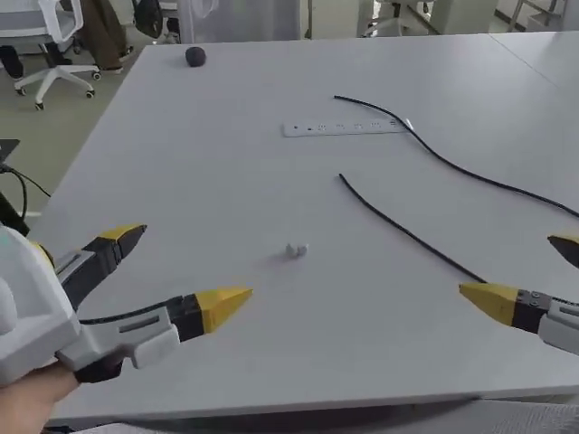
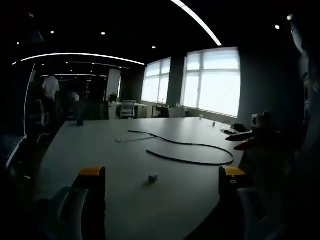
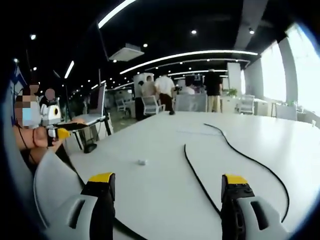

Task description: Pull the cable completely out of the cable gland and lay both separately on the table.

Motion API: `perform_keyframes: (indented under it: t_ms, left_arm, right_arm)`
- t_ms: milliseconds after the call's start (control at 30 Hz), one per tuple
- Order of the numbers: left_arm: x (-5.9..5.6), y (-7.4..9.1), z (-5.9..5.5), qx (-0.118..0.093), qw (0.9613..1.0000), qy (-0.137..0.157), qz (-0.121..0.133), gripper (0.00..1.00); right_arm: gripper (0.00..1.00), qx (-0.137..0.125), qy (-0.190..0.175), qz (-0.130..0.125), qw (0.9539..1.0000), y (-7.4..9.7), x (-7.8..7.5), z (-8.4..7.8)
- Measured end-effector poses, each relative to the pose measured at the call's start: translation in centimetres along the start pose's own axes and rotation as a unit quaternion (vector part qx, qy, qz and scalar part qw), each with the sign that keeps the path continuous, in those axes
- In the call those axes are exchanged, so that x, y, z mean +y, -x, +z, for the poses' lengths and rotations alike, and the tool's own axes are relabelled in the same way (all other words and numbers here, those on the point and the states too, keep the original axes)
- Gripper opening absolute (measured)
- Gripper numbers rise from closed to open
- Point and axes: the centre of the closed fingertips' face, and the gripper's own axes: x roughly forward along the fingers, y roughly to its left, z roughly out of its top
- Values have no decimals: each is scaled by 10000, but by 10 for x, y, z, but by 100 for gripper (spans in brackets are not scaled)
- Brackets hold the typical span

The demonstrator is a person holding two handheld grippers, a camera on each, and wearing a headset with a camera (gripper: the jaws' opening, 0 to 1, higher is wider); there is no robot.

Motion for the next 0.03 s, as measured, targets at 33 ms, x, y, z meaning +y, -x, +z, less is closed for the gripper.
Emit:
perform_keyframes:
  t_ms: [33]
  left_arm:
    - [0, 1, 1, -19, 10000, 21, 38, 93]
  right_arm:
    - [86, 22, 108, 86, 9999, -2, 0, 0]
